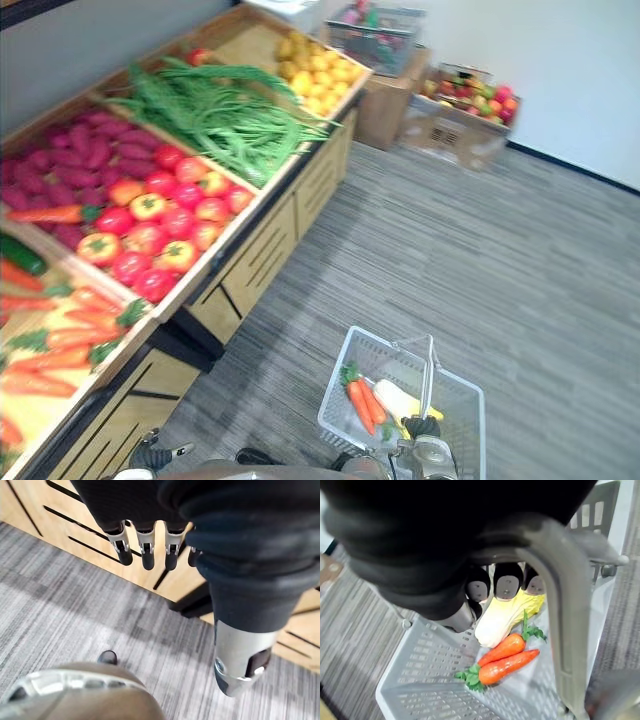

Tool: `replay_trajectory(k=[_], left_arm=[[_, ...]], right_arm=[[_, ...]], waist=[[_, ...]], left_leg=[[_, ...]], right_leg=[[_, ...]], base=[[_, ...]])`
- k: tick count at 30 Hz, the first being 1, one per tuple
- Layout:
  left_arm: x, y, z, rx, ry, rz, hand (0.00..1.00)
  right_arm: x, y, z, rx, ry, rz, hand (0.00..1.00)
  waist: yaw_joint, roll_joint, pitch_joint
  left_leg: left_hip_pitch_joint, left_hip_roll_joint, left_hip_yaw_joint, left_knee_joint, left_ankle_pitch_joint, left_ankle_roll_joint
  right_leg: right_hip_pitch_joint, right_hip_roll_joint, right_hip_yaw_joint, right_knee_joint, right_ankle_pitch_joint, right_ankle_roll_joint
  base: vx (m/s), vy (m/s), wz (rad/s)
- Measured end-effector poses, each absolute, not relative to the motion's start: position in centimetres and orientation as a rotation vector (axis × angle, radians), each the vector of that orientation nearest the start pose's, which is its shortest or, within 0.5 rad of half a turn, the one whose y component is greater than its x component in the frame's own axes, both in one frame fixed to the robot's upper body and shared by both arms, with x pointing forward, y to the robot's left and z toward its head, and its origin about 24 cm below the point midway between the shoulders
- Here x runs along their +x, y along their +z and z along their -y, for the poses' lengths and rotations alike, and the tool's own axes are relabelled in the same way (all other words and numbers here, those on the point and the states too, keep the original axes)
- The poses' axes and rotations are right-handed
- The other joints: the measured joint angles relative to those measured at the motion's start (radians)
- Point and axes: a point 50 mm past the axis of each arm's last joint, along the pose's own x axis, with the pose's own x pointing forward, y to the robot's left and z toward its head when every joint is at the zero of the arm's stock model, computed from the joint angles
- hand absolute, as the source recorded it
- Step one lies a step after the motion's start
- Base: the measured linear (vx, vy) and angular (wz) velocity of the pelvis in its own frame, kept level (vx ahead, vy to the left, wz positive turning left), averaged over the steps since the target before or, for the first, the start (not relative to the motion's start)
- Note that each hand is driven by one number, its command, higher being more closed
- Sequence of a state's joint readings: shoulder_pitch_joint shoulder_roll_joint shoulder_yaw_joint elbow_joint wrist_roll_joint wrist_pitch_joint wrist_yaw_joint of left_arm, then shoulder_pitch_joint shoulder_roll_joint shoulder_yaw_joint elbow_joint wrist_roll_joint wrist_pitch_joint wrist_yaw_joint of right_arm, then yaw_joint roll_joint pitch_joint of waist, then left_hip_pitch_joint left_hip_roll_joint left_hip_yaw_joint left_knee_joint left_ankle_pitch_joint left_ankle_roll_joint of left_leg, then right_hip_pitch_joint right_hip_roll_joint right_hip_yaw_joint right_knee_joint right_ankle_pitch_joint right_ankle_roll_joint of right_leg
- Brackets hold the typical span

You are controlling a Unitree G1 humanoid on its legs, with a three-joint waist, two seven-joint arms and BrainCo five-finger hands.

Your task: Pick vegetable in the basket

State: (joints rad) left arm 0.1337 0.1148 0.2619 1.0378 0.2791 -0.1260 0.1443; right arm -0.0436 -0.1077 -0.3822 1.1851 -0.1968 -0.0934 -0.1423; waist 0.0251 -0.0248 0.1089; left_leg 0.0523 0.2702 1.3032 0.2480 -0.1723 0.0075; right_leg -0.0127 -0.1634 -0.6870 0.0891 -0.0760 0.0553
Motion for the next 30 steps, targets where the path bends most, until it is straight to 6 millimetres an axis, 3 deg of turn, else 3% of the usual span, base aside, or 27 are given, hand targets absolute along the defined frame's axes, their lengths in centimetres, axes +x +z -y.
replay_trajectory(k=[3, 4, 6, 7, 9, 12, 14, 15, 18, 24, 25, 28, 30], left_arm=[[8.6, -15.5, -22.6, 0.278, 0.271, -1.039, 0.00], [8.7, -15.4, -22.6, 0.281, 0.274, -1.036, 0.00], [8.6, -15.5, -22.6, 0.281, 0.276, -1.037, 0.00], [8.6, -15.5, -22.5, 0.282, 0.271, -1.037, 0.00], [8.6, -15.6, -21.9, 0.281, 0.253, -1.037, 0.00], [8.8, -15.7, -21.1, 0.287, 0.219, -1.025, 0.00], [8.8, -15.6, -21.0, 0.284, 0.214, -1.018, 0.00], [8.8, -15.6, -21.4, 0.295, 0.216, -1.016, 0.00], [8.8, -15.5, -21.7, 0.304, 0.215, -1.014, 0.00], [8.6, -15.5, -21.9, 0.282, 0.225, -1.016, 0.00], [8.6, -15.5, -21.9, 0.266, 0.234, -1.014, 0.00], [8.4, -15.6, -21.8, 0.184, 0.279, -1.011, 0.00], [8.1, -15.6, -21.9, 0.153, 0.310, -1.018, 0.00]], right_arm=[[10.3, -15.4, 23.9, -0.142, -0.410, -1.065, 1.00], [9.7, -15.5, 24.1, -0.166, -0.403, -1.079, 1.00], [9.7, -15.4, 24.5, -0.206, -0.376, -1.076, 1.00], [10.3, -15.1, 24.6, -0.219, -0.364, -1.057, 1.00], [10.9, -14.8, 25.2, -0.239, -0.366, -1.036, 1.00], [11.5, -14.6, 25.1, -0.270, -0.327, -1.014, 1.00], [11.7, -14.6, 24.9, -0.285, -0.304, -1.007, 1.00], [11.5, -14.7, 24.7, -0.280, -0.301, -1.005, 1.00], [10.8, -14.8, 24.7, -0.270, -0.294, -1.005, 1.00], [10.8, -14.6, 24.9, -0.270, -0.302, -0.987, 1.00], [10.9, -14.6, 24.9, -0.269, -0.303, -0.982, 1.00], [11.0, -14.6, 24.6, -0.232, -0.332, -0.978, 1.00], [10.8, -14.8, 24.0, -0.206, -0.333, -0.984, 1.00]], waist=[[-0.025, 0.012, -0.002], [-0.027, 0.015, 0.000], [-0.018, 0.018, 0.001], [-0.016, 0.020, 0.006], [-0.012, 0.024, 0.011], [0.009, 0.042, 0.017], [0.011, 0.051, 0.019], [0.009, 0.048, 0.011], [0.007, 0.015, 0.021], [0.008, 0.010, 0.020], [0.007, 0.010, 0.021], [0.009, 0.002, 0.025], [0.012, -0.004, 0.020]], left_leg=[[0.001, 0.106, -0.004, 0.133, 0.000, -0.001], [0.000, 0.159, -0.032, 0.215, 0.002, -0.001], [-0.021, 0.195, -0.155, 0.285, 0.019, -0.007], [-0.067, 0.173, -0.333, 0.291, 0.014, -0.029], [-0.103, 0.060, -0.631, 0.194, -0.017, -0.075], [-0.112, -0.114, -1.048, -0.020, -0.029, -0.094], [-0.132, -0.136, -1.179, -0.080, -0.018, -0.099], [-0.133, -0.155, -1.161, -0.076, -0.020, -0.095], [-0.123, -0.193, -1.097, -0.074, -0.032, -0.073], [-0.060, -0.236, -1.024, -0.107, -0.042, -0.053], [-0.050, -0.231, -1.007, -0.107, -0.042, -0.052], [-0.011, -0.220, -0.974, -0.127, -0.046, -0.037], [0.005, -0.217, -0.975, -0.130, -0.047, -0.038]], right_leg=[[0.000, 0.054, 0.042, -0.026, -0.001, -0.003], [-0.003, 0.082, 0.082, -0.043, 0.001, -0.016], [-0.002, 0.104, 0.148, -0.061, 0.014, -0.037], [-0.003, 0.106, 0.193, -0.071, 0.028, -0.052], [-0.021, 0.094, 0.269, -0.071, 0.043, -0.054], [-0.059, 0.101, 0.417, -0.078, 0.068, -0.036], [-0.076, 0.116, 0.471, -0.094, 0.083, -0.019], [-0.081, 0.105, 0.506, -0.113, 0.102, 0.010], [-0.090, 0.073, 0.554, -0.139, 0.146, 0.037], [-0.101, 0.041, 0.608, -0.105, 0.157, 0.050], [-0.113, 0.037, 0.576, -0.072, 0.156, 0.047], [-0.128, -0.006, 0.325, 0.058, 0.069, -0.020], [-0.119, 0.003, 0.333, 0.065, 0.071, -0.010]], base=[[-0.12, -0.161, -0.57], [-0.19, -0.091, -0.83], [-0.10, -0.053, -0.99], [-0.06, -0.027, -1.05], [-0.06, 0.033, -1.21], [-0.06, 0.133, -1.36], [-0.03, 0.189, -0.91], [0.02, 0.184, -0.65], [0.05, 0.209, -0.46], [0.05, 0.122, -0.39], [-0.01, 0.059, -0.25], [0.00, 0.020, -0.12], [0.03, -0.030, -0.10]])
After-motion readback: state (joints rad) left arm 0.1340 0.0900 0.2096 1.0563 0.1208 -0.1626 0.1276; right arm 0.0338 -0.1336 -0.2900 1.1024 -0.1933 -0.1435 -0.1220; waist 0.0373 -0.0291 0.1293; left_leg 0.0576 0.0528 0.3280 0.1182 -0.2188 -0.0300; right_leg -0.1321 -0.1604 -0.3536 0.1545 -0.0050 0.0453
